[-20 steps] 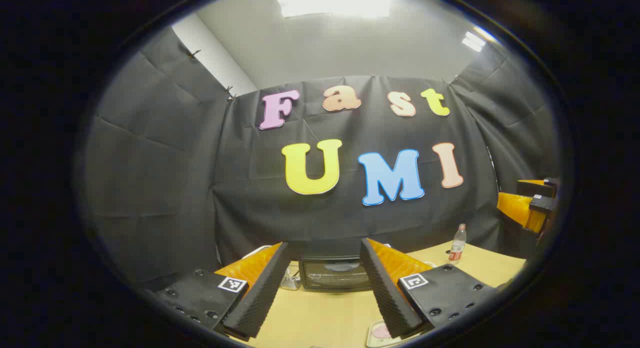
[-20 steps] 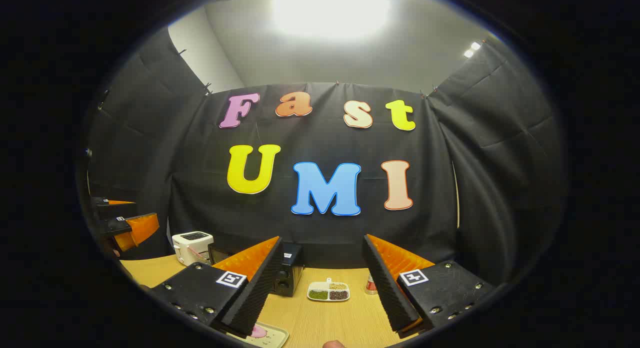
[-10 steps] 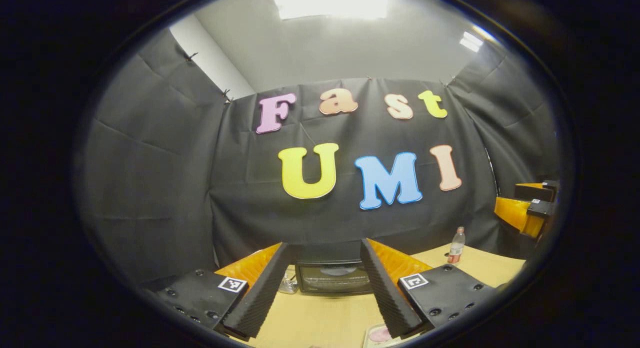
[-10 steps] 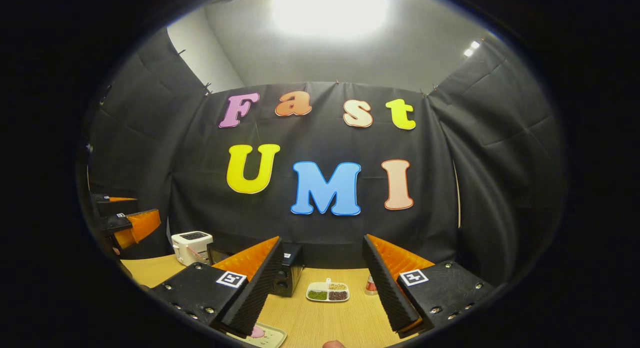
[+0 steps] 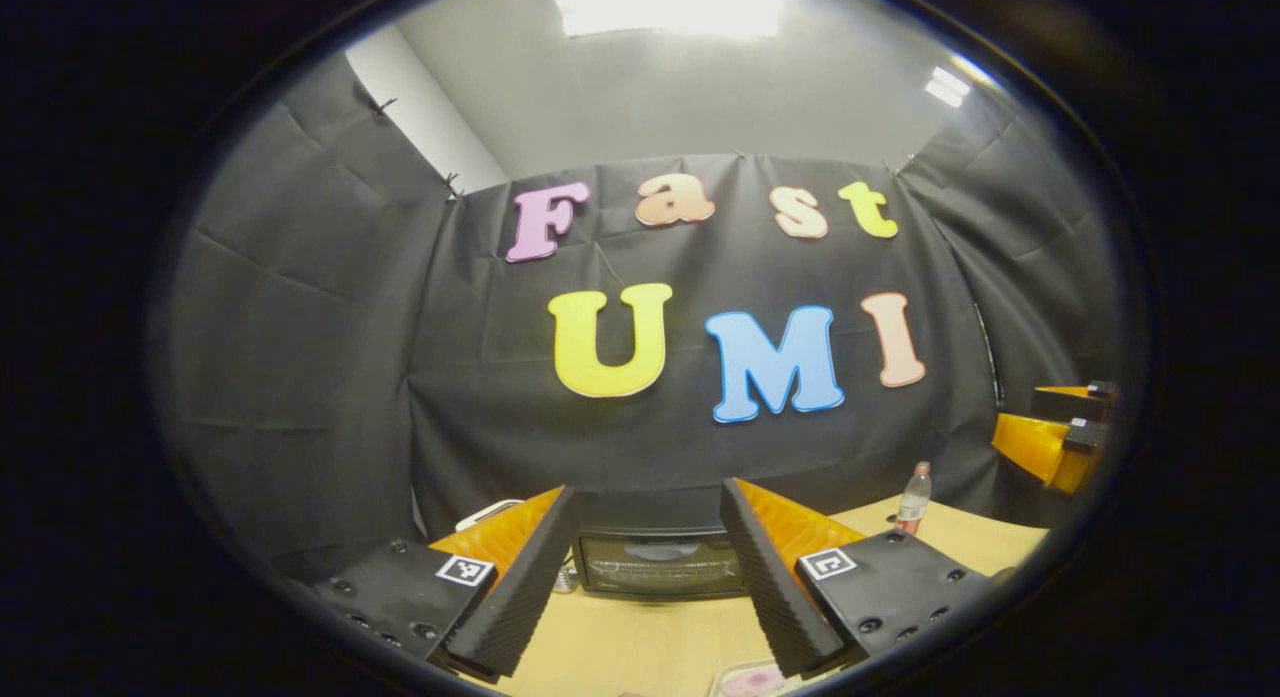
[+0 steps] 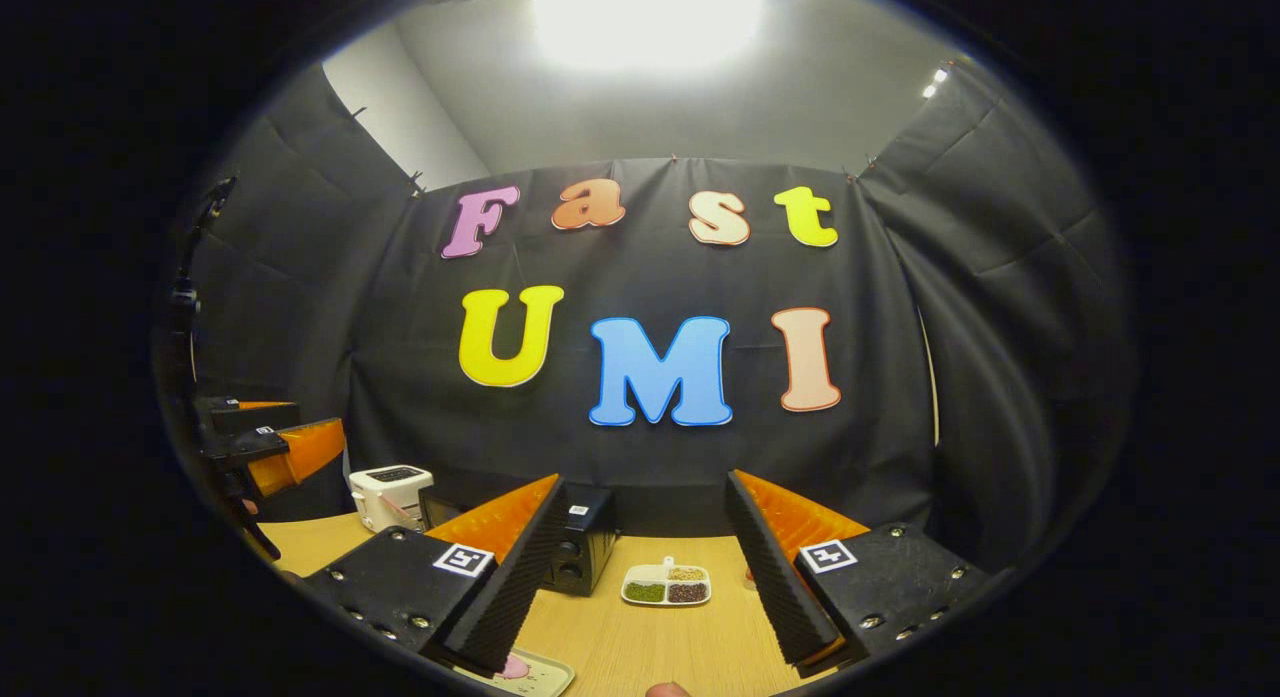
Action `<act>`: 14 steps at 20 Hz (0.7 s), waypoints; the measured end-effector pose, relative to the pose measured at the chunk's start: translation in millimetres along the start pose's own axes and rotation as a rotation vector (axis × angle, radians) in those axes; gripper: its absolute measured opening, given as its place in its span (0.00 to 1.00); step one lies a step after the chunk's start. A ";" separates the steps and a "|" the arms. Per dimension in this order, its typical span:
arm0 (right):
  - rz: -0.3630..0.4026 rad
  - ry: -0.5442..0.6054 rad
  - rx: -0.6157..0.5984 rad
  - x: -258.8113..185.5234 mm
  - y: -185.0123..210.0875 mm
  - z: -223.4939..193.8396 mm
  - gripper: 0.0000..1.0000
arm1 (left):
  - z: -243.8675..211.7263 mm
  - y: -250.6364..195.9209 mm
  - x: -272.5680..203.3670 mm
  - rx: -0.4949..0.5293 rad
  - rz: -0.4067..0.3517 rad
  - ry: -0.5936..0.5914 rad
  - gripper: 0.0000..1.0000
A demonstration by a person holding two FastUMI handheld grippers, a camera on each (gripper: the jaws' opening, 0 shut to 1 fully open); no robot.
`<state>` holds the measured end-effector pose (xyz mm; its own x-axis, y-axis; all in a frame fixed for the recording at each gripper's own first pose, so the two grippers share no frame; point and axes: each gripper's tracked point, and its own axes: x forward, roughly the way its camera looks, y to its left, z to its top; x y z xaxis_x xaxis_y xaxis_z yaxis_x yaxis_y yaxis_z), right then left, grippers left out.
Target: Open the electric oven with the left hand, put the food in, and close the electric oven.
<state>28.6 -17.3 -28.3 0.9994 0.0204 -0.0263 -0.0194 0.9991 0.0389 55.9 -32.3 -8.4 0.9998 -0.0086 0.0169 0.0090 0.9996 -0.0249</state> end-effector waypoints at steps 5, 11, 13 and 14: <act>-0.059 -0.004 0.009 28.7 -5.2 -0.7 0.95 | -38.1 -4.9 84.9 0.024 -0.047 0.036 0.99; -0.179 0.027 -0.015 58.2 -11.4 -13.2 0.95 | -108.1 -14.9 179.7 -0.010 -0.111 0.122 1.00; -0.209 0.056 -0.017 64.4 -11.6 -21.7 0.95 | -132.5 -19.4 205.6 -0.018 -0.126 0.154 0.96; -0.225 0.068 -0.018 67.2 -12.7 -25.5 0.95 | -145.3 -19.5 215.7 -0.015 -0.130 0.171 0.96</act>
<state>95.3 -27.6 -56.1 0.9746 -0.2008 -0.0994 0.2025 0.9792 0.0072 273.8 -57.3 -149.6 0.9785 -0.1427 -0.1490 0.1369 0.9894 -0.0489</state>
